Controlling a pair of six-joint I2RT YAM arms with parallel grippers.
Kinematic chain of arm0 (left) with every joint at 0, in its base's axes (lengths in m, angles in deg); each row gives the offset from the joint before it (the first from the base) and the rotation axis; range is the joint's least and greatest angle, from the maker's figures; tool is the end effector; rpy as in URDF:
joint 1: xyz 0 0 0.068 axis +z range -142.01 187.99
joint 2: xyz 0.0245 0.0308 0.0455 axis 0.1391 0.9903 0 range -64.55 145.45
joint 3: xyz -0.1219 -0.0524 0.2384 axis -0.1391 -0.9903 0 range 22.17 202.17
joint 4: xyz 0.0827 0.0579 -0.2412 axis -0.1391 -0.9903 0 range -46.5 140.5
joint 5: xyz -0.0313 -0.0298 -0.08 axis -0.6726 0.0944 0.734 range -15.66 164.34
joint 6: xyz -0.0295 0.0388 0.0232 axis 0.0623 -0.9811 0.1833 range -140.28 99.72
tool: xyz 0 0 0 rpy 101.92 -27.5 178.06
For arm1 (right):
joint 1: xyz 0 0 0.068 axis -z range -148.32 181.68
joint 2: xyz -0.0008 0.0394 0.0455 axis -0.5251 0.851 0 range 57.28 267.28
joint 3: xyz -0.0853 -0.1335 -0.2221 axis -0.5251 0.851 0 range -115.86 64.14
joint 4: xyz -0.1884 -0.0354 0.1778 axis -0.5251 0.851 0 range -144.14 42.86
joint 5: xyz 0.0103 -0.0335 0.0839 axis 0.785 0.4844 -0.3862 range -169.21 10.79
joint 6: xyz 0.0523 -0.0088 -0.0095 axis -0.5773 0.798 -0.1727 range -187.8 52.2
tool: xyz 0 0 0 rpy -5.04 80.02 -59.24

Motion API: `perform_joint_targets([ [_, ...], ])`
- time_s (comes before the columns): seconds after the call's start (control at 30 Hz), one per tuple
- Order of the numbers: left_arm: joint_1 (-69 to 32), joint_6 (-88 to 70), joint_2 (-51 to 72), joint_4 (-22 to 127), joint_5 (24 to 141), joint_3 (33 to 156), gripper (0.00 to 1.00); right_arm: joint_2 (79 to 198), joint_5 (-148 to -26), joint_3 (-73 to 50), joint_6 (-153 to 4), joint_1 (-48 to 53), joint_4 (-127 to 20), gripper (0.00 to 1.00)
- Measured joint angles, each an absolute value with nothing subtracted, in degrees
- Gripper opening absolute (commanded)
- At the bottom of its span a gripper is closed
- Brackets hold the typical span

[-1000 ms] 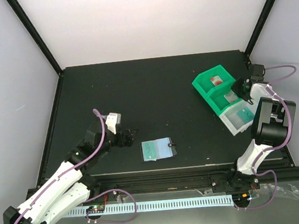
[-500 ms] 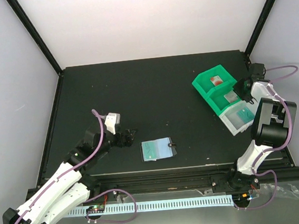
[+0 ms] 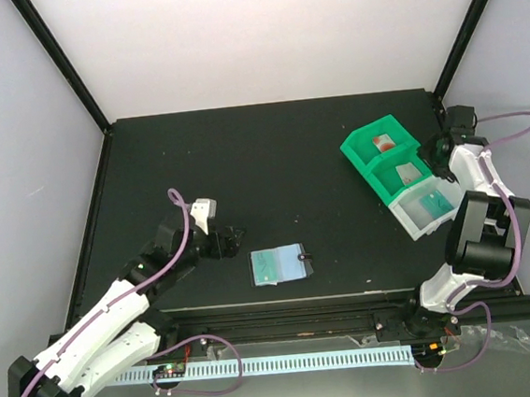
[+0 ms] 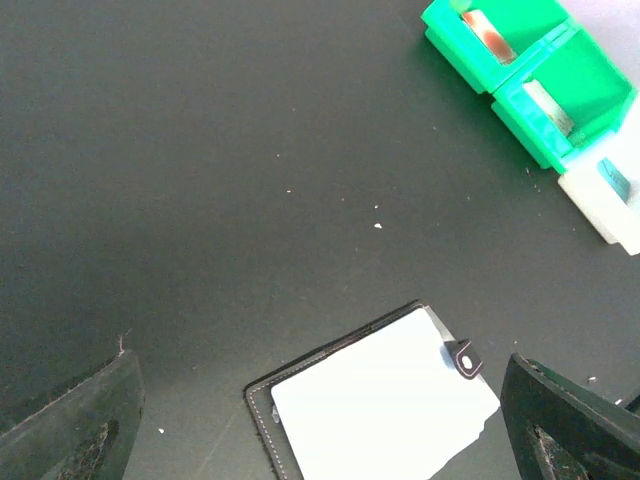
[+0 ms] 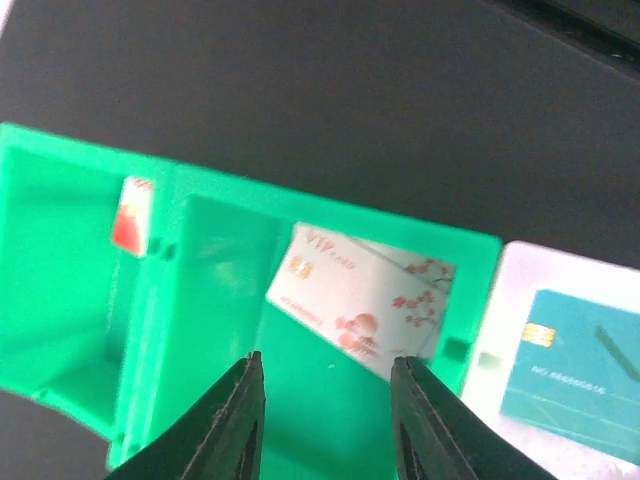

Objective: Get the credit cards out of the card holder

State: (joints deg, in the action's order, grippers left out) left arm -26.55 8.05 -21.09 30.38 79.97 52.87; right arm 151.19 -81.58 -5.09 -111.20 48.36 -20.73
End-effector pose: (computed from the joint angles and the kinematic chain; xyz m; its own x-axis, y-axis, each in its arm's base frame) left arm 0.1401 -0.1007 0.2399 -0.6936 -0.0960 -0.7139 0.3441 0.8265 -0.4454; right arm 0.3296 -0.0973 0.2362 -0.4081 0.8390 -0.3599 0.7519 0.5325 0.3887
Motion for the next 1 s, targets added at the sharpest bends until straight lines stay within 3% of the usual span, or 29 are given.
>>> perform_joint_targets([
  [0.23, -26.51, 8.82, -17.92, 29.48, 84.21, 55.41, 0.99, 144.41, -87.24, -3.80, -105.52, 43.75, -21.30, 0.34],
  [0.5, -26.51, 10.33, -19.25, 30.64, 89.59, 55.36, 0.94, 133.59, -101.10, 7.30, -101.08, 36.10, -27.02, 0.34],
  [0.77, -26.51, 12.05, -18.23, 31.86, 93.65, 52.87, 0.88, 123.41, -105.93, 18.54, -100.27, 21.92, -30.89, 0.34],
  [1.0, -26.51, 16.18, -13.85, 39.49, 99.16, 44.83, 0.83, 122.07, -106.17, 25.88, -104.47, 7.34, -36.25, 0.34],
])
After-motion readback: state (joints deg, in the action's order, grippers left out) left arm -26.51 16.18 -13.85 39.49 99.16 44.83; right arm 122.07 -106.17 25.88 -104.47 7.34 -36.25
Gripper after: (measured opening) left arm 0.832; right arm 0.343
